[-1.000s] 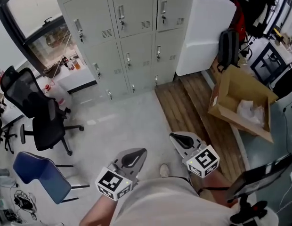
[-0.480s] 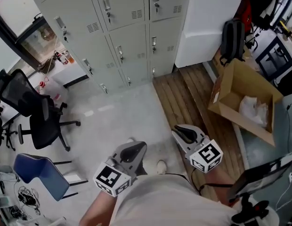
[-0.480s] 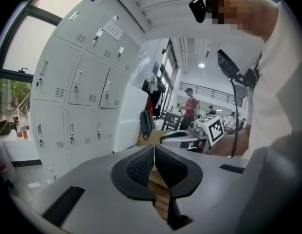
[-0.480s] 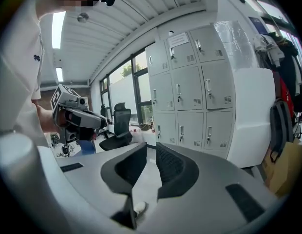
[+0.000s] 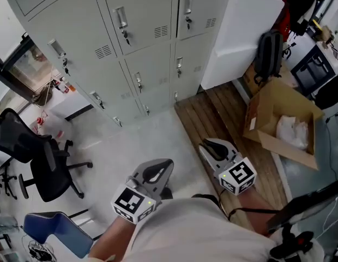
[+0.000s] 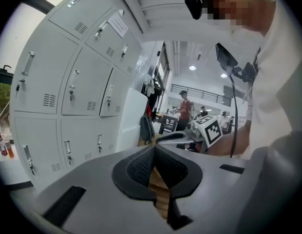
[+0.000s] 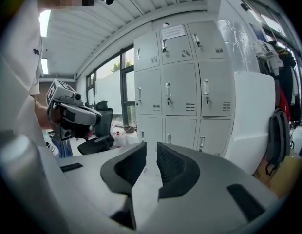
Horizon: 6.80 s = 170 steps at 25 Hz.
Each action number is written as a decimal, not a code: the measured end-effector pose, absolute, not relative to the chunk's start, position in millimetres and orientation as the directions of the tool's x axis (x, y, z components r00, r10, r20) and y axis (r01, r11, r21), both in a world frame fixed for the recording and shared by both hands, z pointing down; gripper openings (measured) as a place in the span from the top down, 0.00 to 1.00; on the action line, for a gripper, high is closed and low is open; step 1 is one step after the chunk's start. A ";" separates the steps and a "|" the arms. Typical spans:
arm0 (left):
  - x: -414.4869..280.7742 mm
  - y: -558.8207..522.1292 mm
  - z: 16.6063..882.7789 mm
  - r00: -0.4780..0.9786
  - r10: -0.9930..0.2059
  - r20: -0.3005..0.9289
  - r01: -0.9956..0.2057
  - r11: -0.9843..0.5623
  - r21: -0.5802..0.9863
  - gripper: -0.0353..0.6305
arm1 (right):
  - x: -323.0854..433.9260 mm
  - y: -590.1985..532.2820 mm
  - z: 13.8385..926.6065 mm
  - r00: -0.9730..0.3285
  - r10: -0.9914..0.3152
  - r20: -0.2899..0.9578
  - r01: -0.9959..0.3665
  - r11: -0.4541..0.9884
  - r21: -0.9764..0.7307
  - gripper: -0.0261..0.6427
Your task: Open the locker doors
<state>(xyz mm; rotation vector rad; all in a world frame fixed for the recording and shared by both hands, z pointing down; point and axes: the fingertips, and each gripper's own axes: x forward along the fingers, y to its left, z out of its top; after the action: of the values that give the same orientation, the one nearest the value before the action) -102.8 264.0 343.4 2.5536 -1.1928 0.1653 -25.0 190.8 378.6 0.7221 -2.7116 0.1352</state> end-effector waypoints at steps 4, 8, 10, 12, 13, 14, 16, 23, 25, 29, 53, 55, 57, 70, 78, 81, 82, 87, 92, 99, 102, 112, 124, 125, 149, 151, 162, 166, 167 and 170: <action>-146.8 228.6 351.7 0.682 -0.684 0.258 -0.731 -0.642 0.230 0.93 | -55.9 132.6 390.2 -0.766 -0.547 0.338 -0.578 0.816 0.009 0.93; -169.7 202.1 361.5 0.675 -0.685 0.272 -0.737 -0.619 0.272 0.93 | -65.2 75.8 415.6 -0.729 -0.577 0.369 -0.625 0.781 -0.014 0.93; -175.1 184.7 368.2 0.665 -0.692 0.281 -0.746 -0.599 0.290 0.93 | -67.4 39.7 429.8 -0.723 -0.580 0.376 -0.633 0.773 -0.026 0.93; -177.9 165.9 377.3 0.651 -0.695 0.305 -0.758 -0.577 0.304 0.93 | -70.5 -0.4 447.4 -0.722 -0.578 0.380 -0.639 0.768 -0.044 0.92; -178.6 156.2 381.3 0.642 -0.697 0.320 -0.766 -0.565 0.306 0.93 | -72.6 -21.3 456.4 -0.724 -0.577 0.379 -0.640 0.767 -0.055 0.92; -178.5 145.7 384.2 0.630 -0.702 0.333 -0.776 -0.551 0.306 0.93 | -74.8 -42.8 465.0 -0.726 -0.575 0.378 -0.640 0.766 -0.062 0.92; -175.5 122.3 386.4 0.606 -0.716 0.347 -0.795 -0.522 0.310 0.93 | -79.5 -86.3 480.7 -0.733 -0.565 0.380 -0.631 0.773 -0.068 0.92; -161.0 35.8 392.2 0.531 -0.753 0.389 -0.844 -0.431 0.319 0.93 | -107.9 -207.1 548.7 -0.770 -0.477 0.424 -0.570 0.812 -0.122 0.82; -156.0 17.3 390.4 0.508 -0.769 0.387 -0.856 -0.400 0.329 0.93 | -114.7 -232.4 567.5 -0.773 -0.460 0.438 -0.563 0.815 -0.138 0.82; -150.8 -3.6 391.8 0.474 -0.782 0.406 -0.873 -0.357 0.332 0.93 | -131.6 -272.5 597.0 -0.776 -0.436 0.456 -0.546 0.827 -0.137 0.82; -168.8 -29.3 408.3 0.378 -0.793 0.477 -0.913 -0.235 0.334 0.93 | -189.0 -356.7 657.9 -0.781 -0.366 0.506 -0.482 0.868 -0.116 0.76; -169.5 -29.7 408.4 0.373 -0.794 0.480 -0.913 -0.222 0.343 0.93 | -189.0 -357.0 657.4 -0.783 -0.375 0.496 -0.495 0.859 -0.132 0.76; -169.6 -30.1 408.6 0.373 -0.794 0.480 -0.913 -0.221 0.343 0.93 | -189.0 -357.9 656.5 -0.780 -0.384 0.495 -0.507 0.851 -0.139 0.76; -157.5 -34.2 410.7 0.417 -0.776 0.473 -0.902 -0.287 0.324 0.93 | -152.7 -327.6 657.2 -0.711 -0.482 0.512 -0.606 0.789 -0.100 0.80; -136.3 -46.2 406.3 0.473 -0.751 0.461 -0.878 -0.358 0.318 0.93 | -115.8 -299.6 658.5 -0.726 -0.453 0.517 -0.565 0.821 -0.075 0.80; -126.1 -53.6 403.0 0.492 -0.741 0.457 -0.867 -0.369 0.335 0.93 | -99.6 -290.3 659.6 -0.728 -0.439 0.526 -0.555 0.828 -0.077 0.80; -123.2 -55.9 402.5 0.499 -0.737 0.456 -0.863 -0.376 0.337 0.93 | -93.8 -287.4 659.6 -0.726 -0.440 0.528 -0.559 0.825 -0.080 0.80; -107.3 -66.4 398.0 0.541 -0.714 0.445 -0.840 -0.431 0.331 0.93 | -63.3 -275.5 660.1 -0.708 -0.472 0.526 -0.600 0.795 -0.093 0.80; -95.8 -70.6 398.7 0.576 -0.687 0.444 -0.817 -0.485 0.310 0.93 | -36.8 -266.9 660.1 -0.688 -0.497 0.529 -0.632 0.768 -0.100 0.80; -78.7 -76.6 397.4 0.618 -0.655 0.435 -0.786 -0.529 0.320 0.93 | 4.1 -258.4 659.6 -0.646 -0.534 0.545 -0.685 0.721 -0.106 0.80; -71.5 -79.9 396.3 0.635 -0.646 0.423 -0.772 -0.542 0.332 0.93 | 21.4 -257.1 659.3 -0.630 -0.545 0.554 -0.699 0.708 -0.099 0.81; -51.8 -85.8 392.8 0.689 -0.607 0.396 -0.724 -0.608 0.326 0.93 | 83.8 -259.7 660.0 -0.530 -0.603 0.596 -0.754 0.657 -0.007 0.86; -57.4 -81.2 393.9 0.683 -0.608 0.405 -0.729 -0.605 0.321 0.93 | 154.8 -289.1 659.6 -0.400 -0.682 0.612 -0.836 0.545 0.061 0.89; -58.3 -80.8 394.0 0.681 -0.610 0.405 -0.731 -0.602 0.321 0.93 | 160.4 -292.6 659.4 -0.390 -0.687 0.614 -0.841 0.537 0.067 0.89; -74.2 -76.6 396.2 0.651 -0.635 0.416 -0.758 -0.569 0.319 0.93 | 219.7 -349.0 658.2 -0.239 -0.740 0.629 -0.875 0.444 0.190 0.93; -76.5 -77.1 396.6 0.650 -0.635 0.417 -0.759 -0.568 0.319 0.93 | 221.1 -350.6 656.7 -0.237 -0.743 0.626 -0.878 0.440 0.189 0.93; -96.8 -63.5 393.4 0.640 -0.665 0.386 -0.768 -0.555 0.319 0.93 | 198.7 -306.3 654.5 -0.249 -0.719 0.649 -0.884 0.443 0.152 0.93; -114.3 -51.1 392.2 0.623 -0.693 0.362 -0.781 -0.532 0.326 0.93 | 132.5 -265.3 655.9 -0.362 -0.670 0.649 -0.843 0.532 0.079 0.93; -119.3 -47.2 391.8 0.617 -0.701 0.358 -0.786 -0.525 0.326 0.93 | 115.2 -256.7 656.5 -0.386 -0.658 0.647 -0.833 0.550 0.063 0.93; -134.8 -32.5 390.0 0.595 -0.724 0.348 -0.801 -0.503 0.324 0.93 | 63.5 -232.4 656.0 -0.458 -0.614 0.643 -0.786 0.618 0.030 0.93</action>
<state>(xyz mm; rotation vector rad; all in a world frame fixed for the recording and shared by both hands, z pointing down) -134.8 -32.5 390.0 2.3728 -1.2159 0.2302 63.5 -232.4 656.0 1.0948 -2.2219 0.3608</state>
